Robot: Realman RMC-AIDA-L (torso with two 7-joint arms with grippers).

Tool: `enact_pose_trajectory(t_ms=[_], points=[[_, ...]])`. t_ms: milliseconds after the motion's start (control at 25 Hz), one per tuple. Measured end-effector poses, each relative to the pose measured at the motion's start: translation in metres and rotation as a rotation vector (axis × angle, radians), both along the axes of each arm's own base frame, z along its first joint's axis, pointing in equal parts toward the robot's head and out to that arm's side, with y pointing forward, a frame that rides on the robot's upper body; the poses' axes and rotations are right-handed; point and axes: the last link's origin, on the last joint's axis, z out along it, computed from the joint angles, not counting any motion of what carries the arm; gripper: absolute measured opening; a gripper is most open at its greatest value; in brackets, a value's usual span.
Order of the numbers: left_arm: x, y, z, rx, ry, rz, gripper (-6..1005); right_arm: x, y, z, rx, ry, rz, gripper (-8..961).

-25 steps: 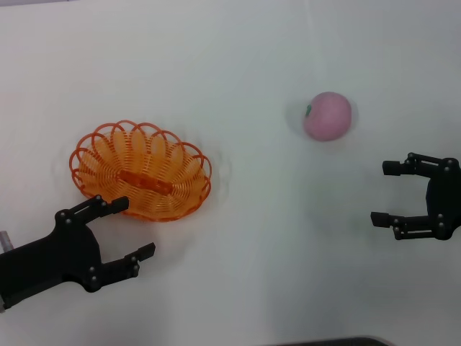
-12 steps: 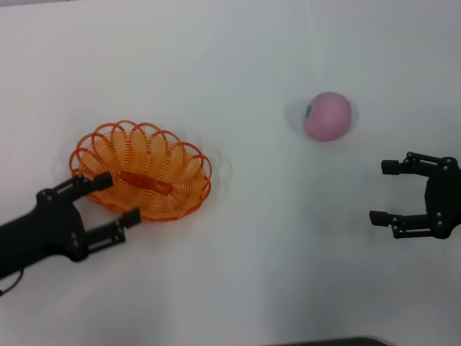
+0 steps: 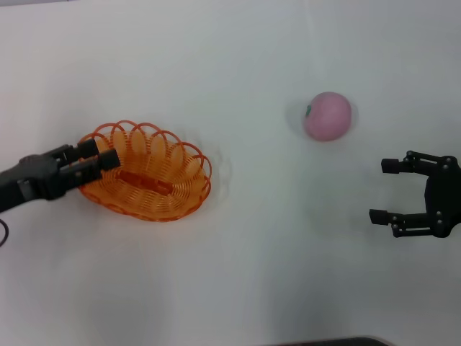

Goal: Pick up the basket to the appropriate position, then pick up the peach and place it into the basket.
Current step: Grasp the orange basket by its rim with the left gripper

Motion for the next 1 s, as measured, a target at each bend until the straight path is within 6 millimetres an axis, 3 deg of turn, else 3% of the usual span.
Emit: enact_pose_trajectory(t_ms=[200, 520, 1000], points=[[0.001, 0.015, 0.012, -0.015, 0.011, 0.068, 781, 0.0, 0.0, 0.0, 0.001, -0.001, -0.002, 928], [0.002, 0.037, 0.028, -0.045, 0.231, 0.122, 779, 0.0, 0.001, 0.001, 0.002, -0.005, 0.0, 928], [0.024, 0.071, 0.024, -0.074, 0.545, 0.127, 778, 0.0, 0.002, 0.002, 0.001, -0.003, -0.008, 927]])
